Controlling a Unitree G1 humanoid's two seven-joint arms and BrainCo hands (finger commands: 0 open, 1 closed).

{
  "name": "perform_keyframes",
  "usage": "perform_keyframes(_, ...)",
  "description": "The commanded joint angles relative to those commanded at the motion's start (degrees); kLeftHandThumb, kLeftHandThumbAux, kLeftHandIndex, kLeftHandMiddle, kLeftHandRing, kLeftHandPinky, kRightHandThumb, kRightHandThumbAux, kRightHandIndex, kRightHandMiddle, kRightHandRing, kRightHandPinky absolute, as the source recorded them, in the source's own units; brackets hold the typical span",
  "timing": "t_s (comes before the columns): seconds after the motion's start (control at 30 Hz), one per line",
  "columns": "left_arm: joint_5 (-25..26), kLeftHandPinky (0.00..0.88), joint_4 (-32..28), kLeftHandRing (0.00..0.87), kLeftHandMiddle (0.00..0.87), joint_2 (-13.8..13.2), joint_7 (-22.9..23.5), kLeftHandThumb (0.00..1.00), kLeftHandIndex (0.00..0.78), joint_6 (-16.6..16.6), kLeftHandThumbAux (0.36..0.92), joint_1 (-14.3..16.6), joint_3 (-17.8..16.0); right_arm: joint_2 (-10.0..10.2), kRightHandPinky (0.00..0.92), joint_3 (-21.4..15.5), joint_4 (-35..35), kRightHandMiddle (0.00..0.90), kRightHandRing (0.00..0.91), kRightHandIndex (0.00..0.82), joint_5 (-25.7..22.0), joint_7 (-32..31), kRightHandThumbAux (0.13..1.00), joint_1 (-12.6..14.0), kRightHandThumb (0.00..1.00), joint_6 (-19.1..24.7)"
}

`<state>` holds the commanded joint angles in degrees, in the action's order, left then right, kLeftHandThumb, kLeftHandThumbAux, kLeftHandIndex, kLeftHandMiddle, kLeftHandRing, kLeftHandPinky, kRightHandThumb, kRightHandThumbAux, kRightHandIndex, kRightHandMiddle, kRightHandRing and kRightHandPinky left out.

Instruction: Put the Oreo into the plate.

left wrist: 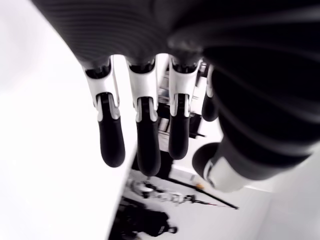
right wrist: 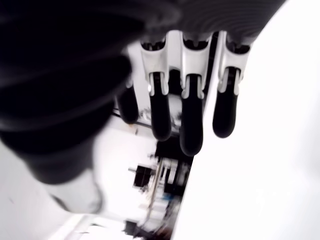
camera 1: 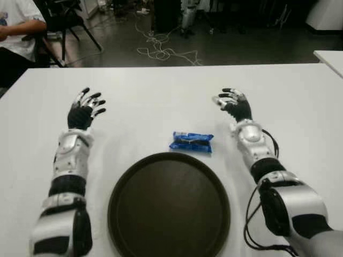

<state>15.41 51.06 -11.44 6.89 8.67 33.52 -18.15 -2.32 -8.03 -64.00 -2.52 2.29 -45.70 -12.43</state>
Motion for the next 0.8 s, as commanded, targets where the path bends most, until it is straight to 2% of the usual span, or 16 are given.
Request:
perform_keyframes(0.17,-1.2,0.336,2.7,0.289,0.257,0.0,-0.3,0.289,0.139,2.8,0.755,0.6,0.3,0.2,0.457,-1.6,0.3,0.368,0.4,0.402,-2.1,-0.8,0.738,-0.7,0.67,3.1)
perform_keyframes(0.3,-1.6,0.322,5.7,0.275,0.247,-0.5,-0.3,0.287,0.141,4.5,0.752,1.3,-0.2,0.1,0.465,-3.4,-3.4,0.383,0.416,0.405,-3.2,0.3,0.738,-1.8,0.672,4.4)
perform_keyframes(0.57,-2.4,0.315,8.6,0.271,0.247,-0.7,-1.0,0.268,0.149,5.9,0.752,2.1,-0.2,-0.8,0.477,-6.6,-8.4,0.39,0.436,0.404,-4.6,0.5,0.742,-1.2,0.666,4.1)
perform_keyframes(0.7,-3.3,0.314,8.6,0.275,0.252,-0.1,-1.5,0.258,0.152,6.5,0.747,2.0,0.4,-0.9,0.484,-7.2,-8.3,0.403,0.453,0.405,-4.8,1.2,0.741,-2.0,0.666,5.3)
perform_keyframes(0.8,-4.4,0.314,8.0,0.278,0.254,0.5,-1.8,0.255,0.15,6.9,0.744,1.5,1.4,-0.2,0.483,-6.9,-7.4,0.41,0.459,0.405,-4.6,2.1,0.741,-2.9,0.665,5.9)
